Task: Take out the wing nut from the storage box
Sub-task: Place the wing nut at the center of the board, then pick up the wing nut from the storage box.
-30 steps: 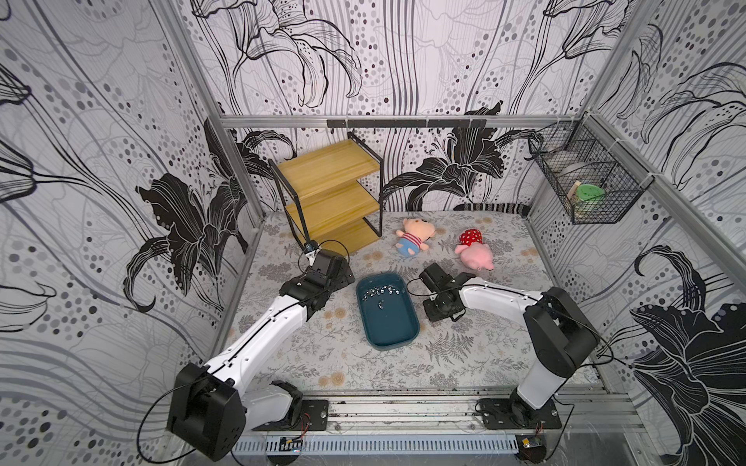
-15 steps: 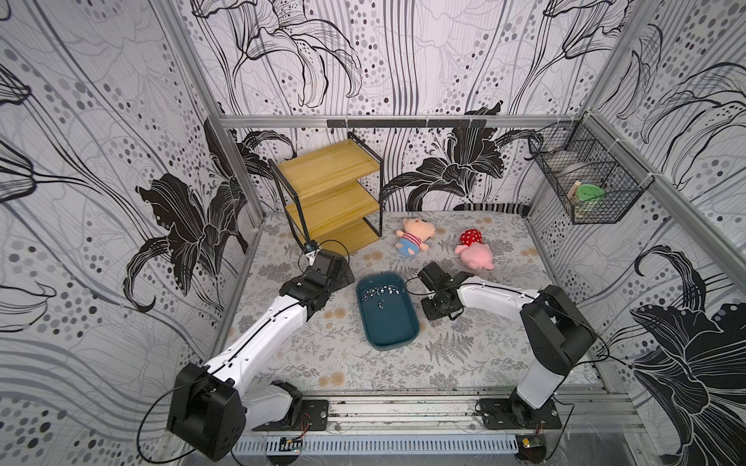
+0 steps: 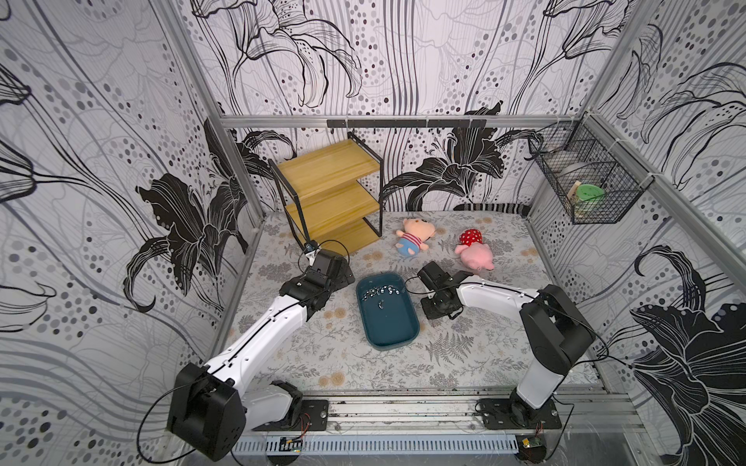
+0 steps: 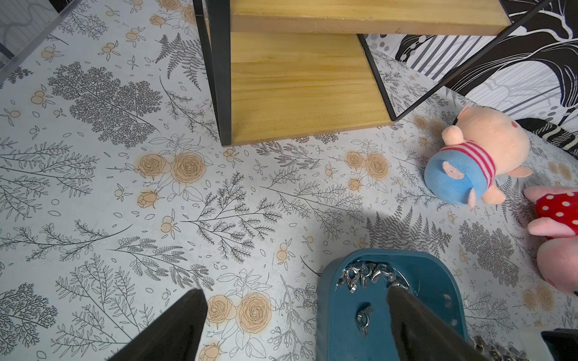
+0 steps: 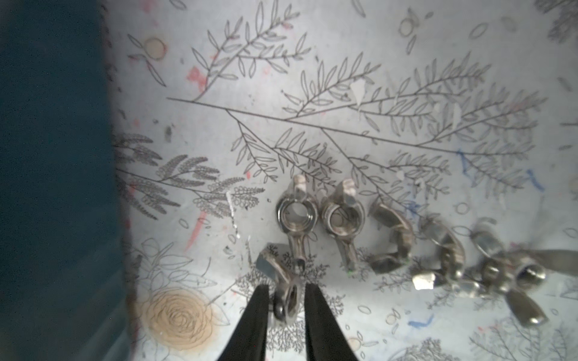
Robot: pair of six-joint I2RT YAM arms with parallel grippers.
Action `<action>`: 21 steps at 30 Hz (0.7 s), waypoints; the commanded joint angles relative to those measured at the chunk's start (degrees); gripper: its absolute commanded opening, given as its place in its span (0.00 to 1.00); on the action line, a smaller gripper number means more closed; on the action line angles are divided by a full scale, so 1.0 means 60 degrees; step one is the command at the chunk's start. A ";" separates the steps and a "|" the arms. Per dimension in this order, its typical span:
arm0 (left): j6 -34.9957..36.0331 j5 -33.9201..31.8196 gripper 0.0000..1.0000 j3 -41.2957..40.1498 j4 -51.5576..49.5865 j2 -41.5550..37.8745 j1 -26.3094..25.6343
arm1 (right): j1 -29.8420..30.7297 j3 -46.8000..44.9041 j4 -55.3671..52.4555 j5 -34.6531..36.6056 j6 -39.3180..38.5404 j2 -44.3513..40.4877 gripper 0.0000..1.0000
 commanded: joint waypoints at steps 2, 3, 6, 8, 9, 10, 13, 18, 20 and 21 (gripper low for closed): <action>0.0112 -0.0042 0.95 0.0181 0.0098 -0.0013 -0.0005 | 0.0222 0.0688 -0.0506 0.0235 0.0054 -0.0862 0.27; 0.0110 -0.0039 0.95 0.0175 0.0098 -0.0016 0.0004 | 0.0321 0.0860 -0.0606 0.0296 0.0050 -0.0944 0.27; 0.0089 -0.0013 0.95 0.0167 0.0128 -0.0002 -0.0005 | 0.0712 0.1401 -0.0815 0.0499 0.0039 -0.1039 0.28; 0.0074 -0.0013 0.95 0.0167 0.0139 0.0026 0.0007 | 0.0997 0.1730 -0.0843 0.0672 0.0068 -0.1039 0.28; 0.0076 -0.0013 0.95 0.0167 0.0140 0.0013 -0.0017 | 0.1157 0.1901 -0.0807 0.0702 0.0082 -0.1039 0.28; 0.0060 -0.0013 0.95 0.0167 0.0133 0.0018 -0.0019 | 0.1272 0.2026 -0.0742 0.0650 0.0096 -0.1025 0.28; 0.0059 -0.0028 0.95 0.0167 0.0131 0.0015 -0.0019 | 0.1643 0.2409 -0.0491 0.0464 0.0181 -0.0852 0.29; 0.0045 -0.0028 0.95 0.0153 0.0122 0.0041 -0.0015 | 0.2090 0.2917 0.0053 0.0071 0.0418 0.0031 0.29; 0.0029 -0.0042 0.95 0.0138 0.0113 0.0011 -0.0018 | 0.2205 0.3151 0.0097 0.0017 0.0517 0.0479 0.30; 0.0030 -0.0042 0.95 0.0124 0.0115 -0.0011 -0.0019 | 0.2239 0.3225 0.0172 -0.0037 0.0590 0.0698 0.30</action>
